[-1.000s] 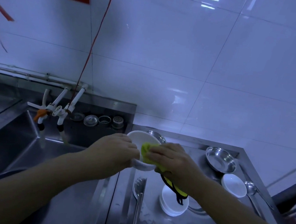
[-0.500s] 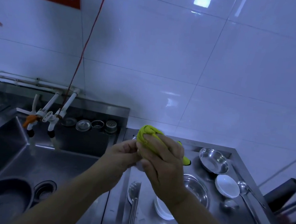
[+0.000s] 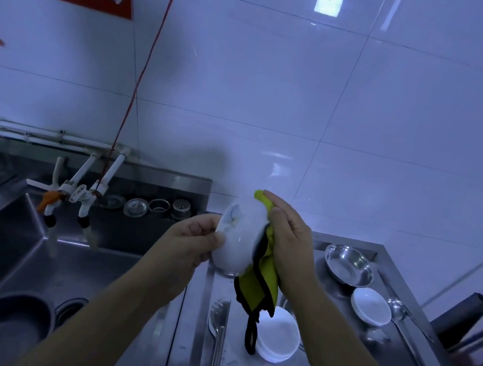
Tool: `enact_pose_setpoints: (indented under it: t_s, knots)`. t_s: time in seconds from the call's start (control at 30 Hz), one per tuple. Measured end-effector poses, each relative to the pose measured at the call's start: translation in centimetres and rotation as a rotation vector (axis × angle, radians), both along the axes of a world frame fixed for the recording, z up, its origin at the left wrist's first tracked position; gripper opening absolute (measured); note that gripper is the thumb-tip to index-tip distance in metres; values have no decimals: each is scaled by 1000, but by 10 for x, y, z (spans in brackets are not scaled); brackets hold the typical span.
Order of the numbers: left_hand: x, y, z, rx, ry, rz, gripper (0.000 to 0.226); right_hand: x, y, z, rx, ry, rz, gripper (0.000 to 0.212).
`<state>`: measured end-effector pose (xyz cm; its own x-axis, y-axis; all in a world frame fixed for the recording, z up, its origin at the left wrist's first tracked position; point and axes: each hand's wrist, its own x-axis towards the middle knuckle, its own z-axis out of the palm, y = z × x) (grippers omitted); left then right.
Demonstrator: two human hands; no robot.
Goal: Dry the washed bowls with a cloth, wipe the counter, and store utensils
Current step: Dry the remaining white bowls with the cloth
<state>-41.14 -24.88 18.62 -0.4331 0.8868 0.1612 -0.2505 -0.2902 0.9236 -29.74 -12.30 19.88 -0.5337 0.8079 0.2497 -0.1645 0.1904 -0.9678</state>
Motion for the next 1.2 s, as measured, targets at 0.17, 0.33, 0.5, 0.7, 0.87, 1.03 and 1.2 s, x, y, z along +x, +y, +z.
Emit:
enact_pose_setpoints:
  t_s: [0.17,0.33,0.5,0.7,0.87,1.03,1.2]
  knots:
    - [-15,-4,-2,77,-193,36,27,10,-7,-17,108,-28,-169,34]
    - [-16,0,-7,76,-277,69,27,7,-23,-19,716,-81,-257,33]
    - [-19,1,-6,64,-279,59,28,10,-21,-31,947,8,-147,24]
    - [-21,-3,-5,34,-300,-8,29,18,2,-27,1050,-74,-179,27]
    - [-13,6,2,-12,-316,-3,28,-1,-8,-22,928,-16,-242,26]
    - [-12,9,5,-51,-405,74,22,2,-7,-16,843,15,-185,25]
    - [9,21,10,-52,-506,104,19,-23,-17,-5,845,-99,-156,36]
